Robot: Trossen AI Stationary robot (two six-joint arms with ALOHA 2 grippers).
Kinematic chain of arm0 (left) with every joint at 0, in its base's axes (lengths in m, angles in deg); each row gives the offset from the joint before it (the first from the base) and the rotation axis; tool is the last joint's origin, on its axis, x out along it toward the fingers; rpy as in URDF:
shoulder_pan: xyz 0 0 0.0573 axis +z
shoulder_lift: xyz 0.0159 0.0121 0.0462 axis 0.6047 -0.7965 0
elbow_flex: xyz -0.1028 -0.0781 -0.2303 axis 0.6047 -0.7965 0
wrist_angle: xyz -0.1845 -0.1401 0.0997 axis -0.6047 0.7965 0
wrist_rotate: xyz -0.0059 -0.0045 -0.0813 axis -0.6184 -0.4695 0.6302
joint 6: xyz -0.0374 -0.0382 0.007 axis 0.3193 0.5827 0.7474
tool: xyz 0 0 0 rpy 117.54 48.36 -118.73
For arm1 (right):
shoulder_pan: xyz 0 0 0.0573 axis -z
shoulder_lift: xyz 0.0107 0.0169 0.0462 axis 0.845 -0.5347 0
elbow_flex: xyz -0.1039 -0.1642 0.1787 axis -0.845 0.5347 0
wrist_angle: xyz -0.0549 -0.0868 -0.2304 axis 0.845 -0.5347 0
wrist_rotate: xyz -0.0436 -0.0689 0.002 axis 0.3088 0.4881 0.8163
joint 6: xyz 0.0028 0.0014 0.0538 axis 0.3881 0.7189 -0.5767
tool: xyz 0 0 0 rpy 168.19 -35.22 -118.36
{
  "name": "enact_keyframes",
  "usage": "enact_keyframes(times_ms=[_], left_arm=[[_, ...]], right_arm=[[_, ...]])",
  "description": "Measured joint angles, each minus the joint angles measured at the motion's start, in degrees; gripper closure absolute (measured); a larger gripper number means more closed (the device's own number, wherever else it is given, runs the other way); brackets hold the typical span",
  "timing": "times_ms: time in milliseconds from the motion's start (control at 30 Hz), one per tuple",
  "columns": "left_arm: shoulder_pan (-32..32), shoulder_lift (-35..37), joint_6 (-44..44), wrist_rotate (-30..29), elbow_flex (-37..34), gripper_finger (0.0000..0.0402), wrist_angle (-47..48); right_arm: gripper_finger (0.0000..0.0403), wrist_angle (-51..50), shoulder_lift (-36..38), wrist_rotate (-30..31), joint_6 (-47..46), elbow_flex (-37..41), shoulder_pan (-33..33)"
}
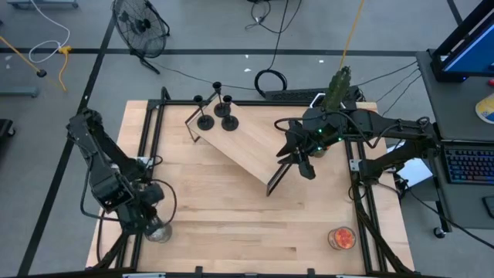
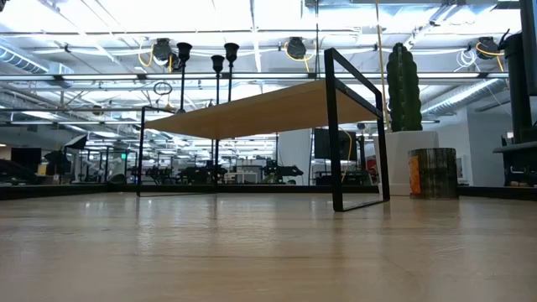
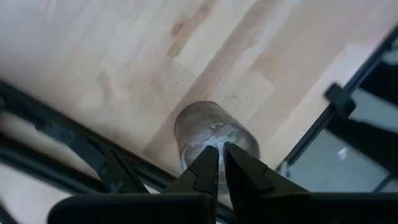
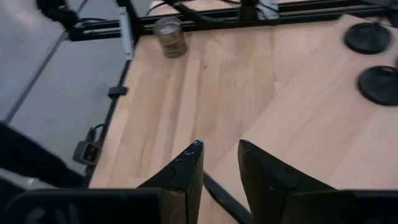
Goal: Pick & Place candle stick holders
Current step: Put the brown scented candle on the shelf
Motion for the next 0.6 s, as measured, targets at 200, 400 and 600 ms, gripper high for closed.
enact_keyframes(times_ms=[200, 400, 600], left_arm=[[-1.49, -2.29, -11.85, -1.37, 0.0, 0.0346, 0.01], [-1.71, -5.3, -18.65, -2.11, -0.02, 0.0292, 1.08], [-1.57, -8.41, -22.55, -3.22, -0.07, 0.0241, 4.2]], right_arm=[[0.031, -0.02, 0.0, 0.95, -0.68, 0.0, 0.02], [0.031, 0.0, 0.0, 0.97, -0.68, 0.0, 0.02], [0.031, 0.0, 0.0, 0.96, -0.71, 0.0, 0.02]])
